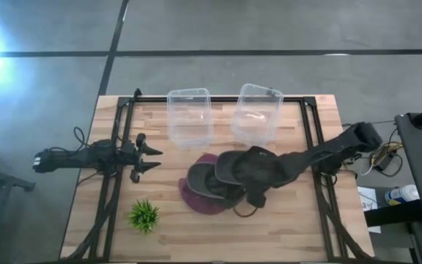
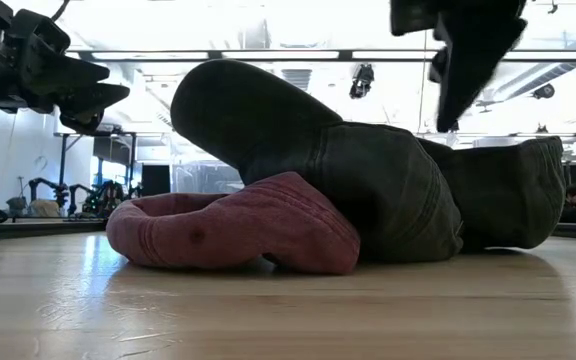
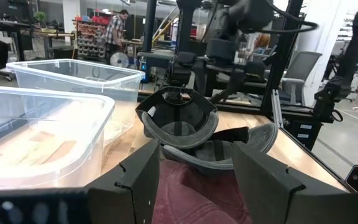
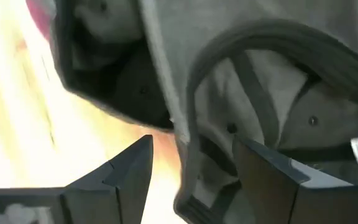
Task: Pick & Place hat
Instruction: Put the right black cap into the right transparent bin
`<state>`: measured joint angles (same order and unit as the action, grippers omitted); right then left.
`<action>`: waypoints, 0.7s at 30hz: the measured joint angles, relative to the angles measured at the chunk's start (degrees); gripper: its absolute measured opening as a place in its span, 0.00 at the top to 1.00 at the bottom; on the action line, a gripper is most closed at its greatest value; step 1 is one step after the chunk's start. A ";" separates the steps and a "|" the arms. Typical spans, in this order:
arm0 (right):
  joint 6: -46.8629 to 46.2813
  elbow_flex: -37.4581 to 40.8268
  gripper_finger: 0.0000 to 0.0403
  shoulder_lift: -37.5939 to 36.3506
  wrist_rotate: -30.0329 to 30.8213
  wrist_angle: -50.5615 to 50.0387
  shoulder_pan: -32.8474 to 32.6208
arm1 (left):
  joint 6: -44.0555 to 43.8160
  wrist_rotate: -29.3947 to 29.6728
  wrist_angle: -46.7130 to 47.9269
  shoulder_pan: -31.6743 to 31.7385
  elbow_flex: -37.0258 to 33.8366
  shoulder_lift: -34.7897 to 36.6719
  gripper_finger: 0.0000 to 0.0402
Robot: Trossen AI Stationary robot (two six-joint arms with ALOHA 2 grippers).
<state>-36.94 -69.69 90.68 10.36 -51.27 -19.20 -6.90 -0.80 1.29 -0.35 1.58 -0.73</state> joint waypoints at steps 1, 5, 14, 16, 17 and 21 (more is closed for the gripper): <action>1.48 -1.25 0.47 1.37 0.43 0.07 0.00 | 0.00 0.00 -0.01 0.01 0.00 0.00 0.52; 5.09 -5.51 0.47 5.37 5.91 0.01 0.14 | 0.00 0.00 0.01 0.01 0.00 -0.02 0.52; 9.08 -8.14 0.47 13.62 3.21 2.00 1.21 | 0.00 -0.02 0.01 -0.01 0.00 -0.13 0.52; 8.09 -8.71 0.47 15.00 3.24 2.41 1.63 | 0.00 0.00 0.01 0.01 0.00 -0.13 0.52; 7.62 -8.93 0.47 15.55 3.23 2.26 1.87 | 0.00 0.00 0.01 0.01 0.00 -0.15 0.52; 6.59 -9.77 0.47 16.05 3.55 2.41 2.67 | 0.00 0.00 0.01 0.01 0.00 -0.17 0.52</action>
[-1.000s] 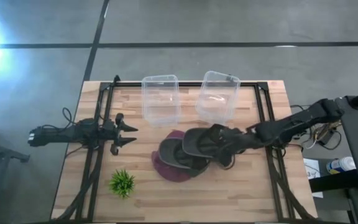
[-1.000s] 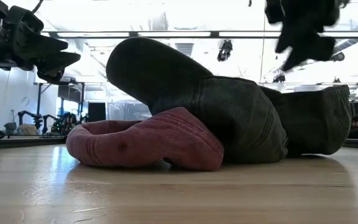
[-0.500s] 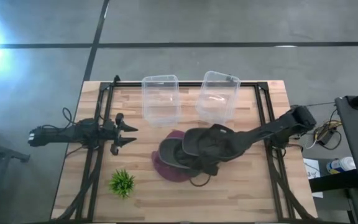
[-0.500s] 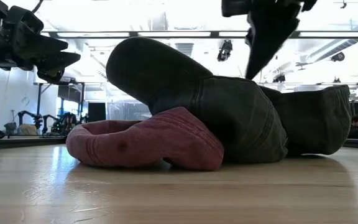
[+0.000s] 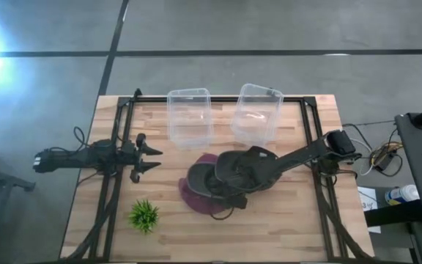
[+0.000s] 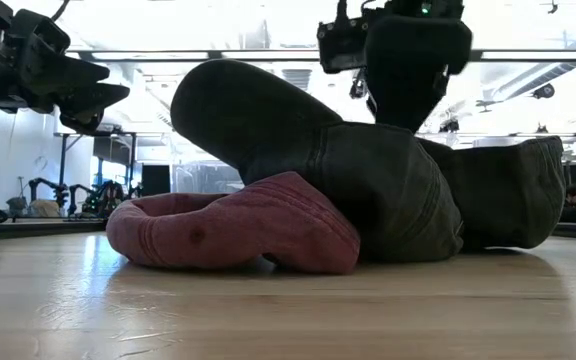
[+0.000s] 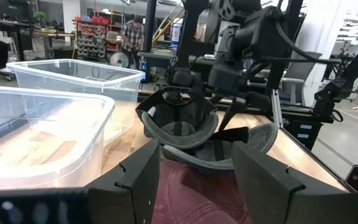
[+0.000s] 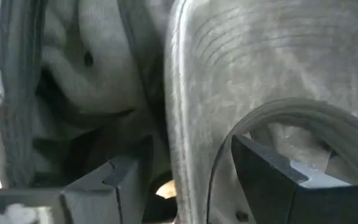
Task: Pick & Place hat
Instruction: Put the right black cap into the right transparent bin
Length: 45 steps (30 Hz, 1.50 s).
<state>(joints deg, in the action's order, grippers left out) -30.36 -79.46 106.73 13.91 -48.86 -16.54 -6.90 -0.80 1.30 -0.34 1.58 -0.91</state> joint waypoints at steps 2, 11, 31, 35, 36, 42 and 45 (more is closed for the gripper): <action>-2.92 0.00 0.49 -0.12 -0.22 -0.06 0.77 | 0.00 -0.01 0.00 0.00 0.00 0.00 0.52; -7.60 0.34 0.83 -0.12 -0.50 0.37 3.31 | 0.00 -0.02 0.00 0.00 0.00 0.00 0.52; -22.90 -0.90 0.97 -30.79 36.36 2.22 1.38 | 0.00 -0.02 0.00 -0.01 0.00 0.00 0.52; -15.77 -0.85 0.97 -35.13 50.25 5.98 1.66 | 0.00 -0.02 0.01 0.00 0.00 0.00 0.52; -13.99 -0.85 0.97 -35.69 53.43 6.86 1.87 | 0.00 -0.02 0.01 0.00 0.00 0.00 0.52; -12.79 -0.25 0.97 -35.87 56.58 7.90 8.05 | 0.00 -0.02 0.02 -0.01 0.00 0.00 0.52; -14.53 0.77 0.97 -34.25 55.34 7.82 11.54 | 0.00 -0.02 0.02 0.00 0.00 0.00 0.52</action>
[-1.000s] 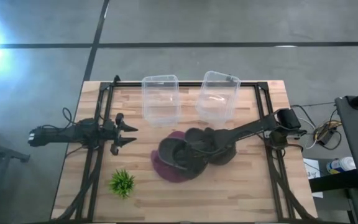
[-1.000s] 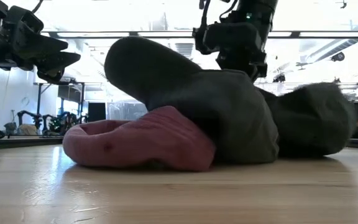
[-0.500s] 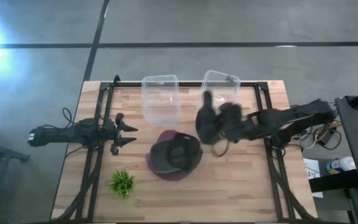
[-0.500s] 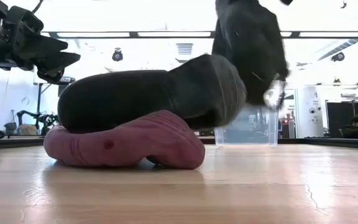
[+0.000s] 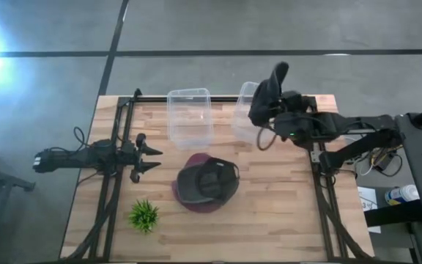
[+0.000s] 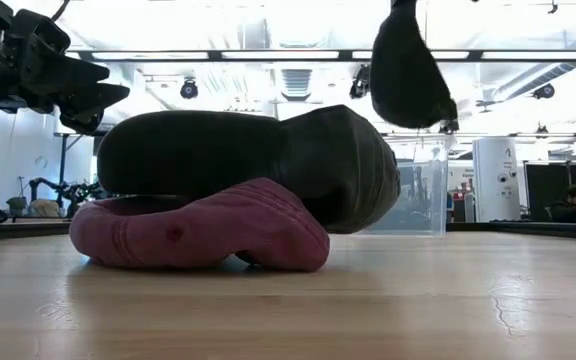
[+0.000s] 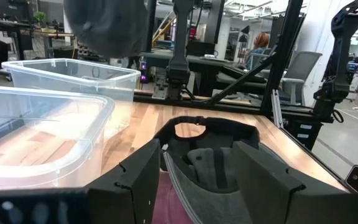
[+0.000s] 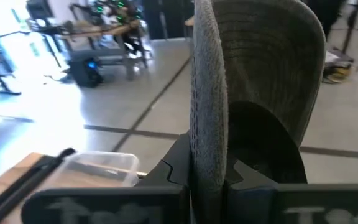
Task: Pick & Place hat
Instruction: Put the right black cap into the right transparent bin
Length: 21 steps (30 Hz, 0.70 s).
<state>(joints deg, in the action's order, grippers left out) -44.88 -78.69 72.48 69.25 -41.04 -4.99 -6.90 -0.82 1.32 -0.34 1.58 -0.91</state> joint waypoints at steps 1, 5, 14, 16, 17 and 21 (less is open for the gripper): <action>-0.92 0.43 0.97 0.66 -0.43 -0.03 0.82 | 0.00 0.00 0.00 0.00 0.00 0.00 0.52; -5.01 2.47 0.97 3.40 -0.78 -0.01 4.01 | 0.00 0.00 0.00 -0.01 0.00 0.00 0.52; -10.43 6.46 0.97 7.73 -6.25 4.71 8.69 | 2.04 0.01 -0.21 0.00 0.00 0.00 0.52; -9.71 7.27 0.97 8.26 -9.30 6.77 9.74 | 1.06 0.29 -0.25 -0.02 0.00 0.00 0.52; -9.05 7.68 0.97 8.52 -11.11 7.36 10.34 | 1.05 0.31 -0.26 -0.02 0.00 0.00 0.52; -8.73 10.15 0.97 9.78 -16.10 6.92 12.54 | -3.36 0.35 -0.49 -0.02 0.00 0.00 0.52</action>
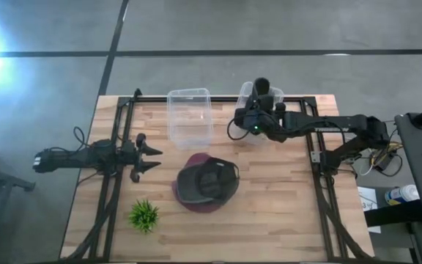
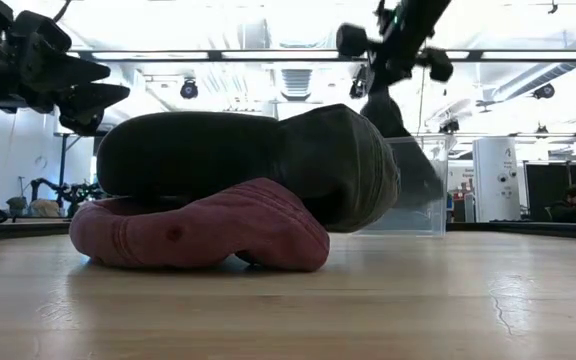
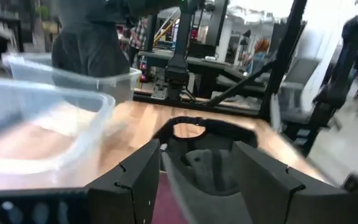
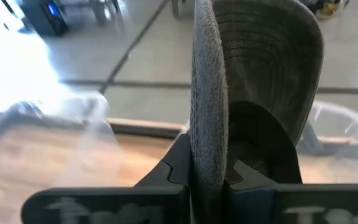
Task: Pick & Place hat
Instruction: Put the right black cap into the right transparent bin, then put the black cap into the right transparent bin
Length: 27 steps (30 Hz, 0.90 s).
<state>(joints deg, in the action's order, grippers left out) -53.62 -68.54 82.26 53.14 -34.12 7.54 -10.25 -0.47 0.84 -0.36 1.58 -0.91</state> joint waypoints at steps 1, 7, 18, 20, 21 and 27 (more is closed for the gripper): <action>0.04 0.67 0.97 0.13 -0.96 0.01 0.34 | -2.75 0.00 -0.33 0.02 0.00 0.00 0.52; -0.50 5.86 0.96 0.04 -3.70 -0.24 1.76 | -26.94 0.00 -0.44 0.01 0.00 0.00 0.52; 6.13 2.59 0.59 -0.03 -16.50 0.36 0.72 | -49.72 0.60 -0.32 0.00 0.00 0.00 0.52; 16.37 -0.47 0.53 0.00 -21.97 0.47 -0.87 | -50.06 2.32 -0.33 0.02 0.00 0.00 0.52; 21.17 -2.15 0.51 0.17 -25.59 0.47 -1.92 | -50.68 2.95 -0.35 0.00 0.00 0.00 0.52; 34.75 -12.54 0.47 6.63 -40.46 -7.53 -10.73 | -50.65 3.39 -0.32 0.02 0.00 -0.53 0.52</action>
<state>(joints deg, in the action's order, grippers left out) -18.87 -81.08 88.89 12.68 -41.64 -3.18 -60.90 2.92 0.51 -0.34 1.58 -1.43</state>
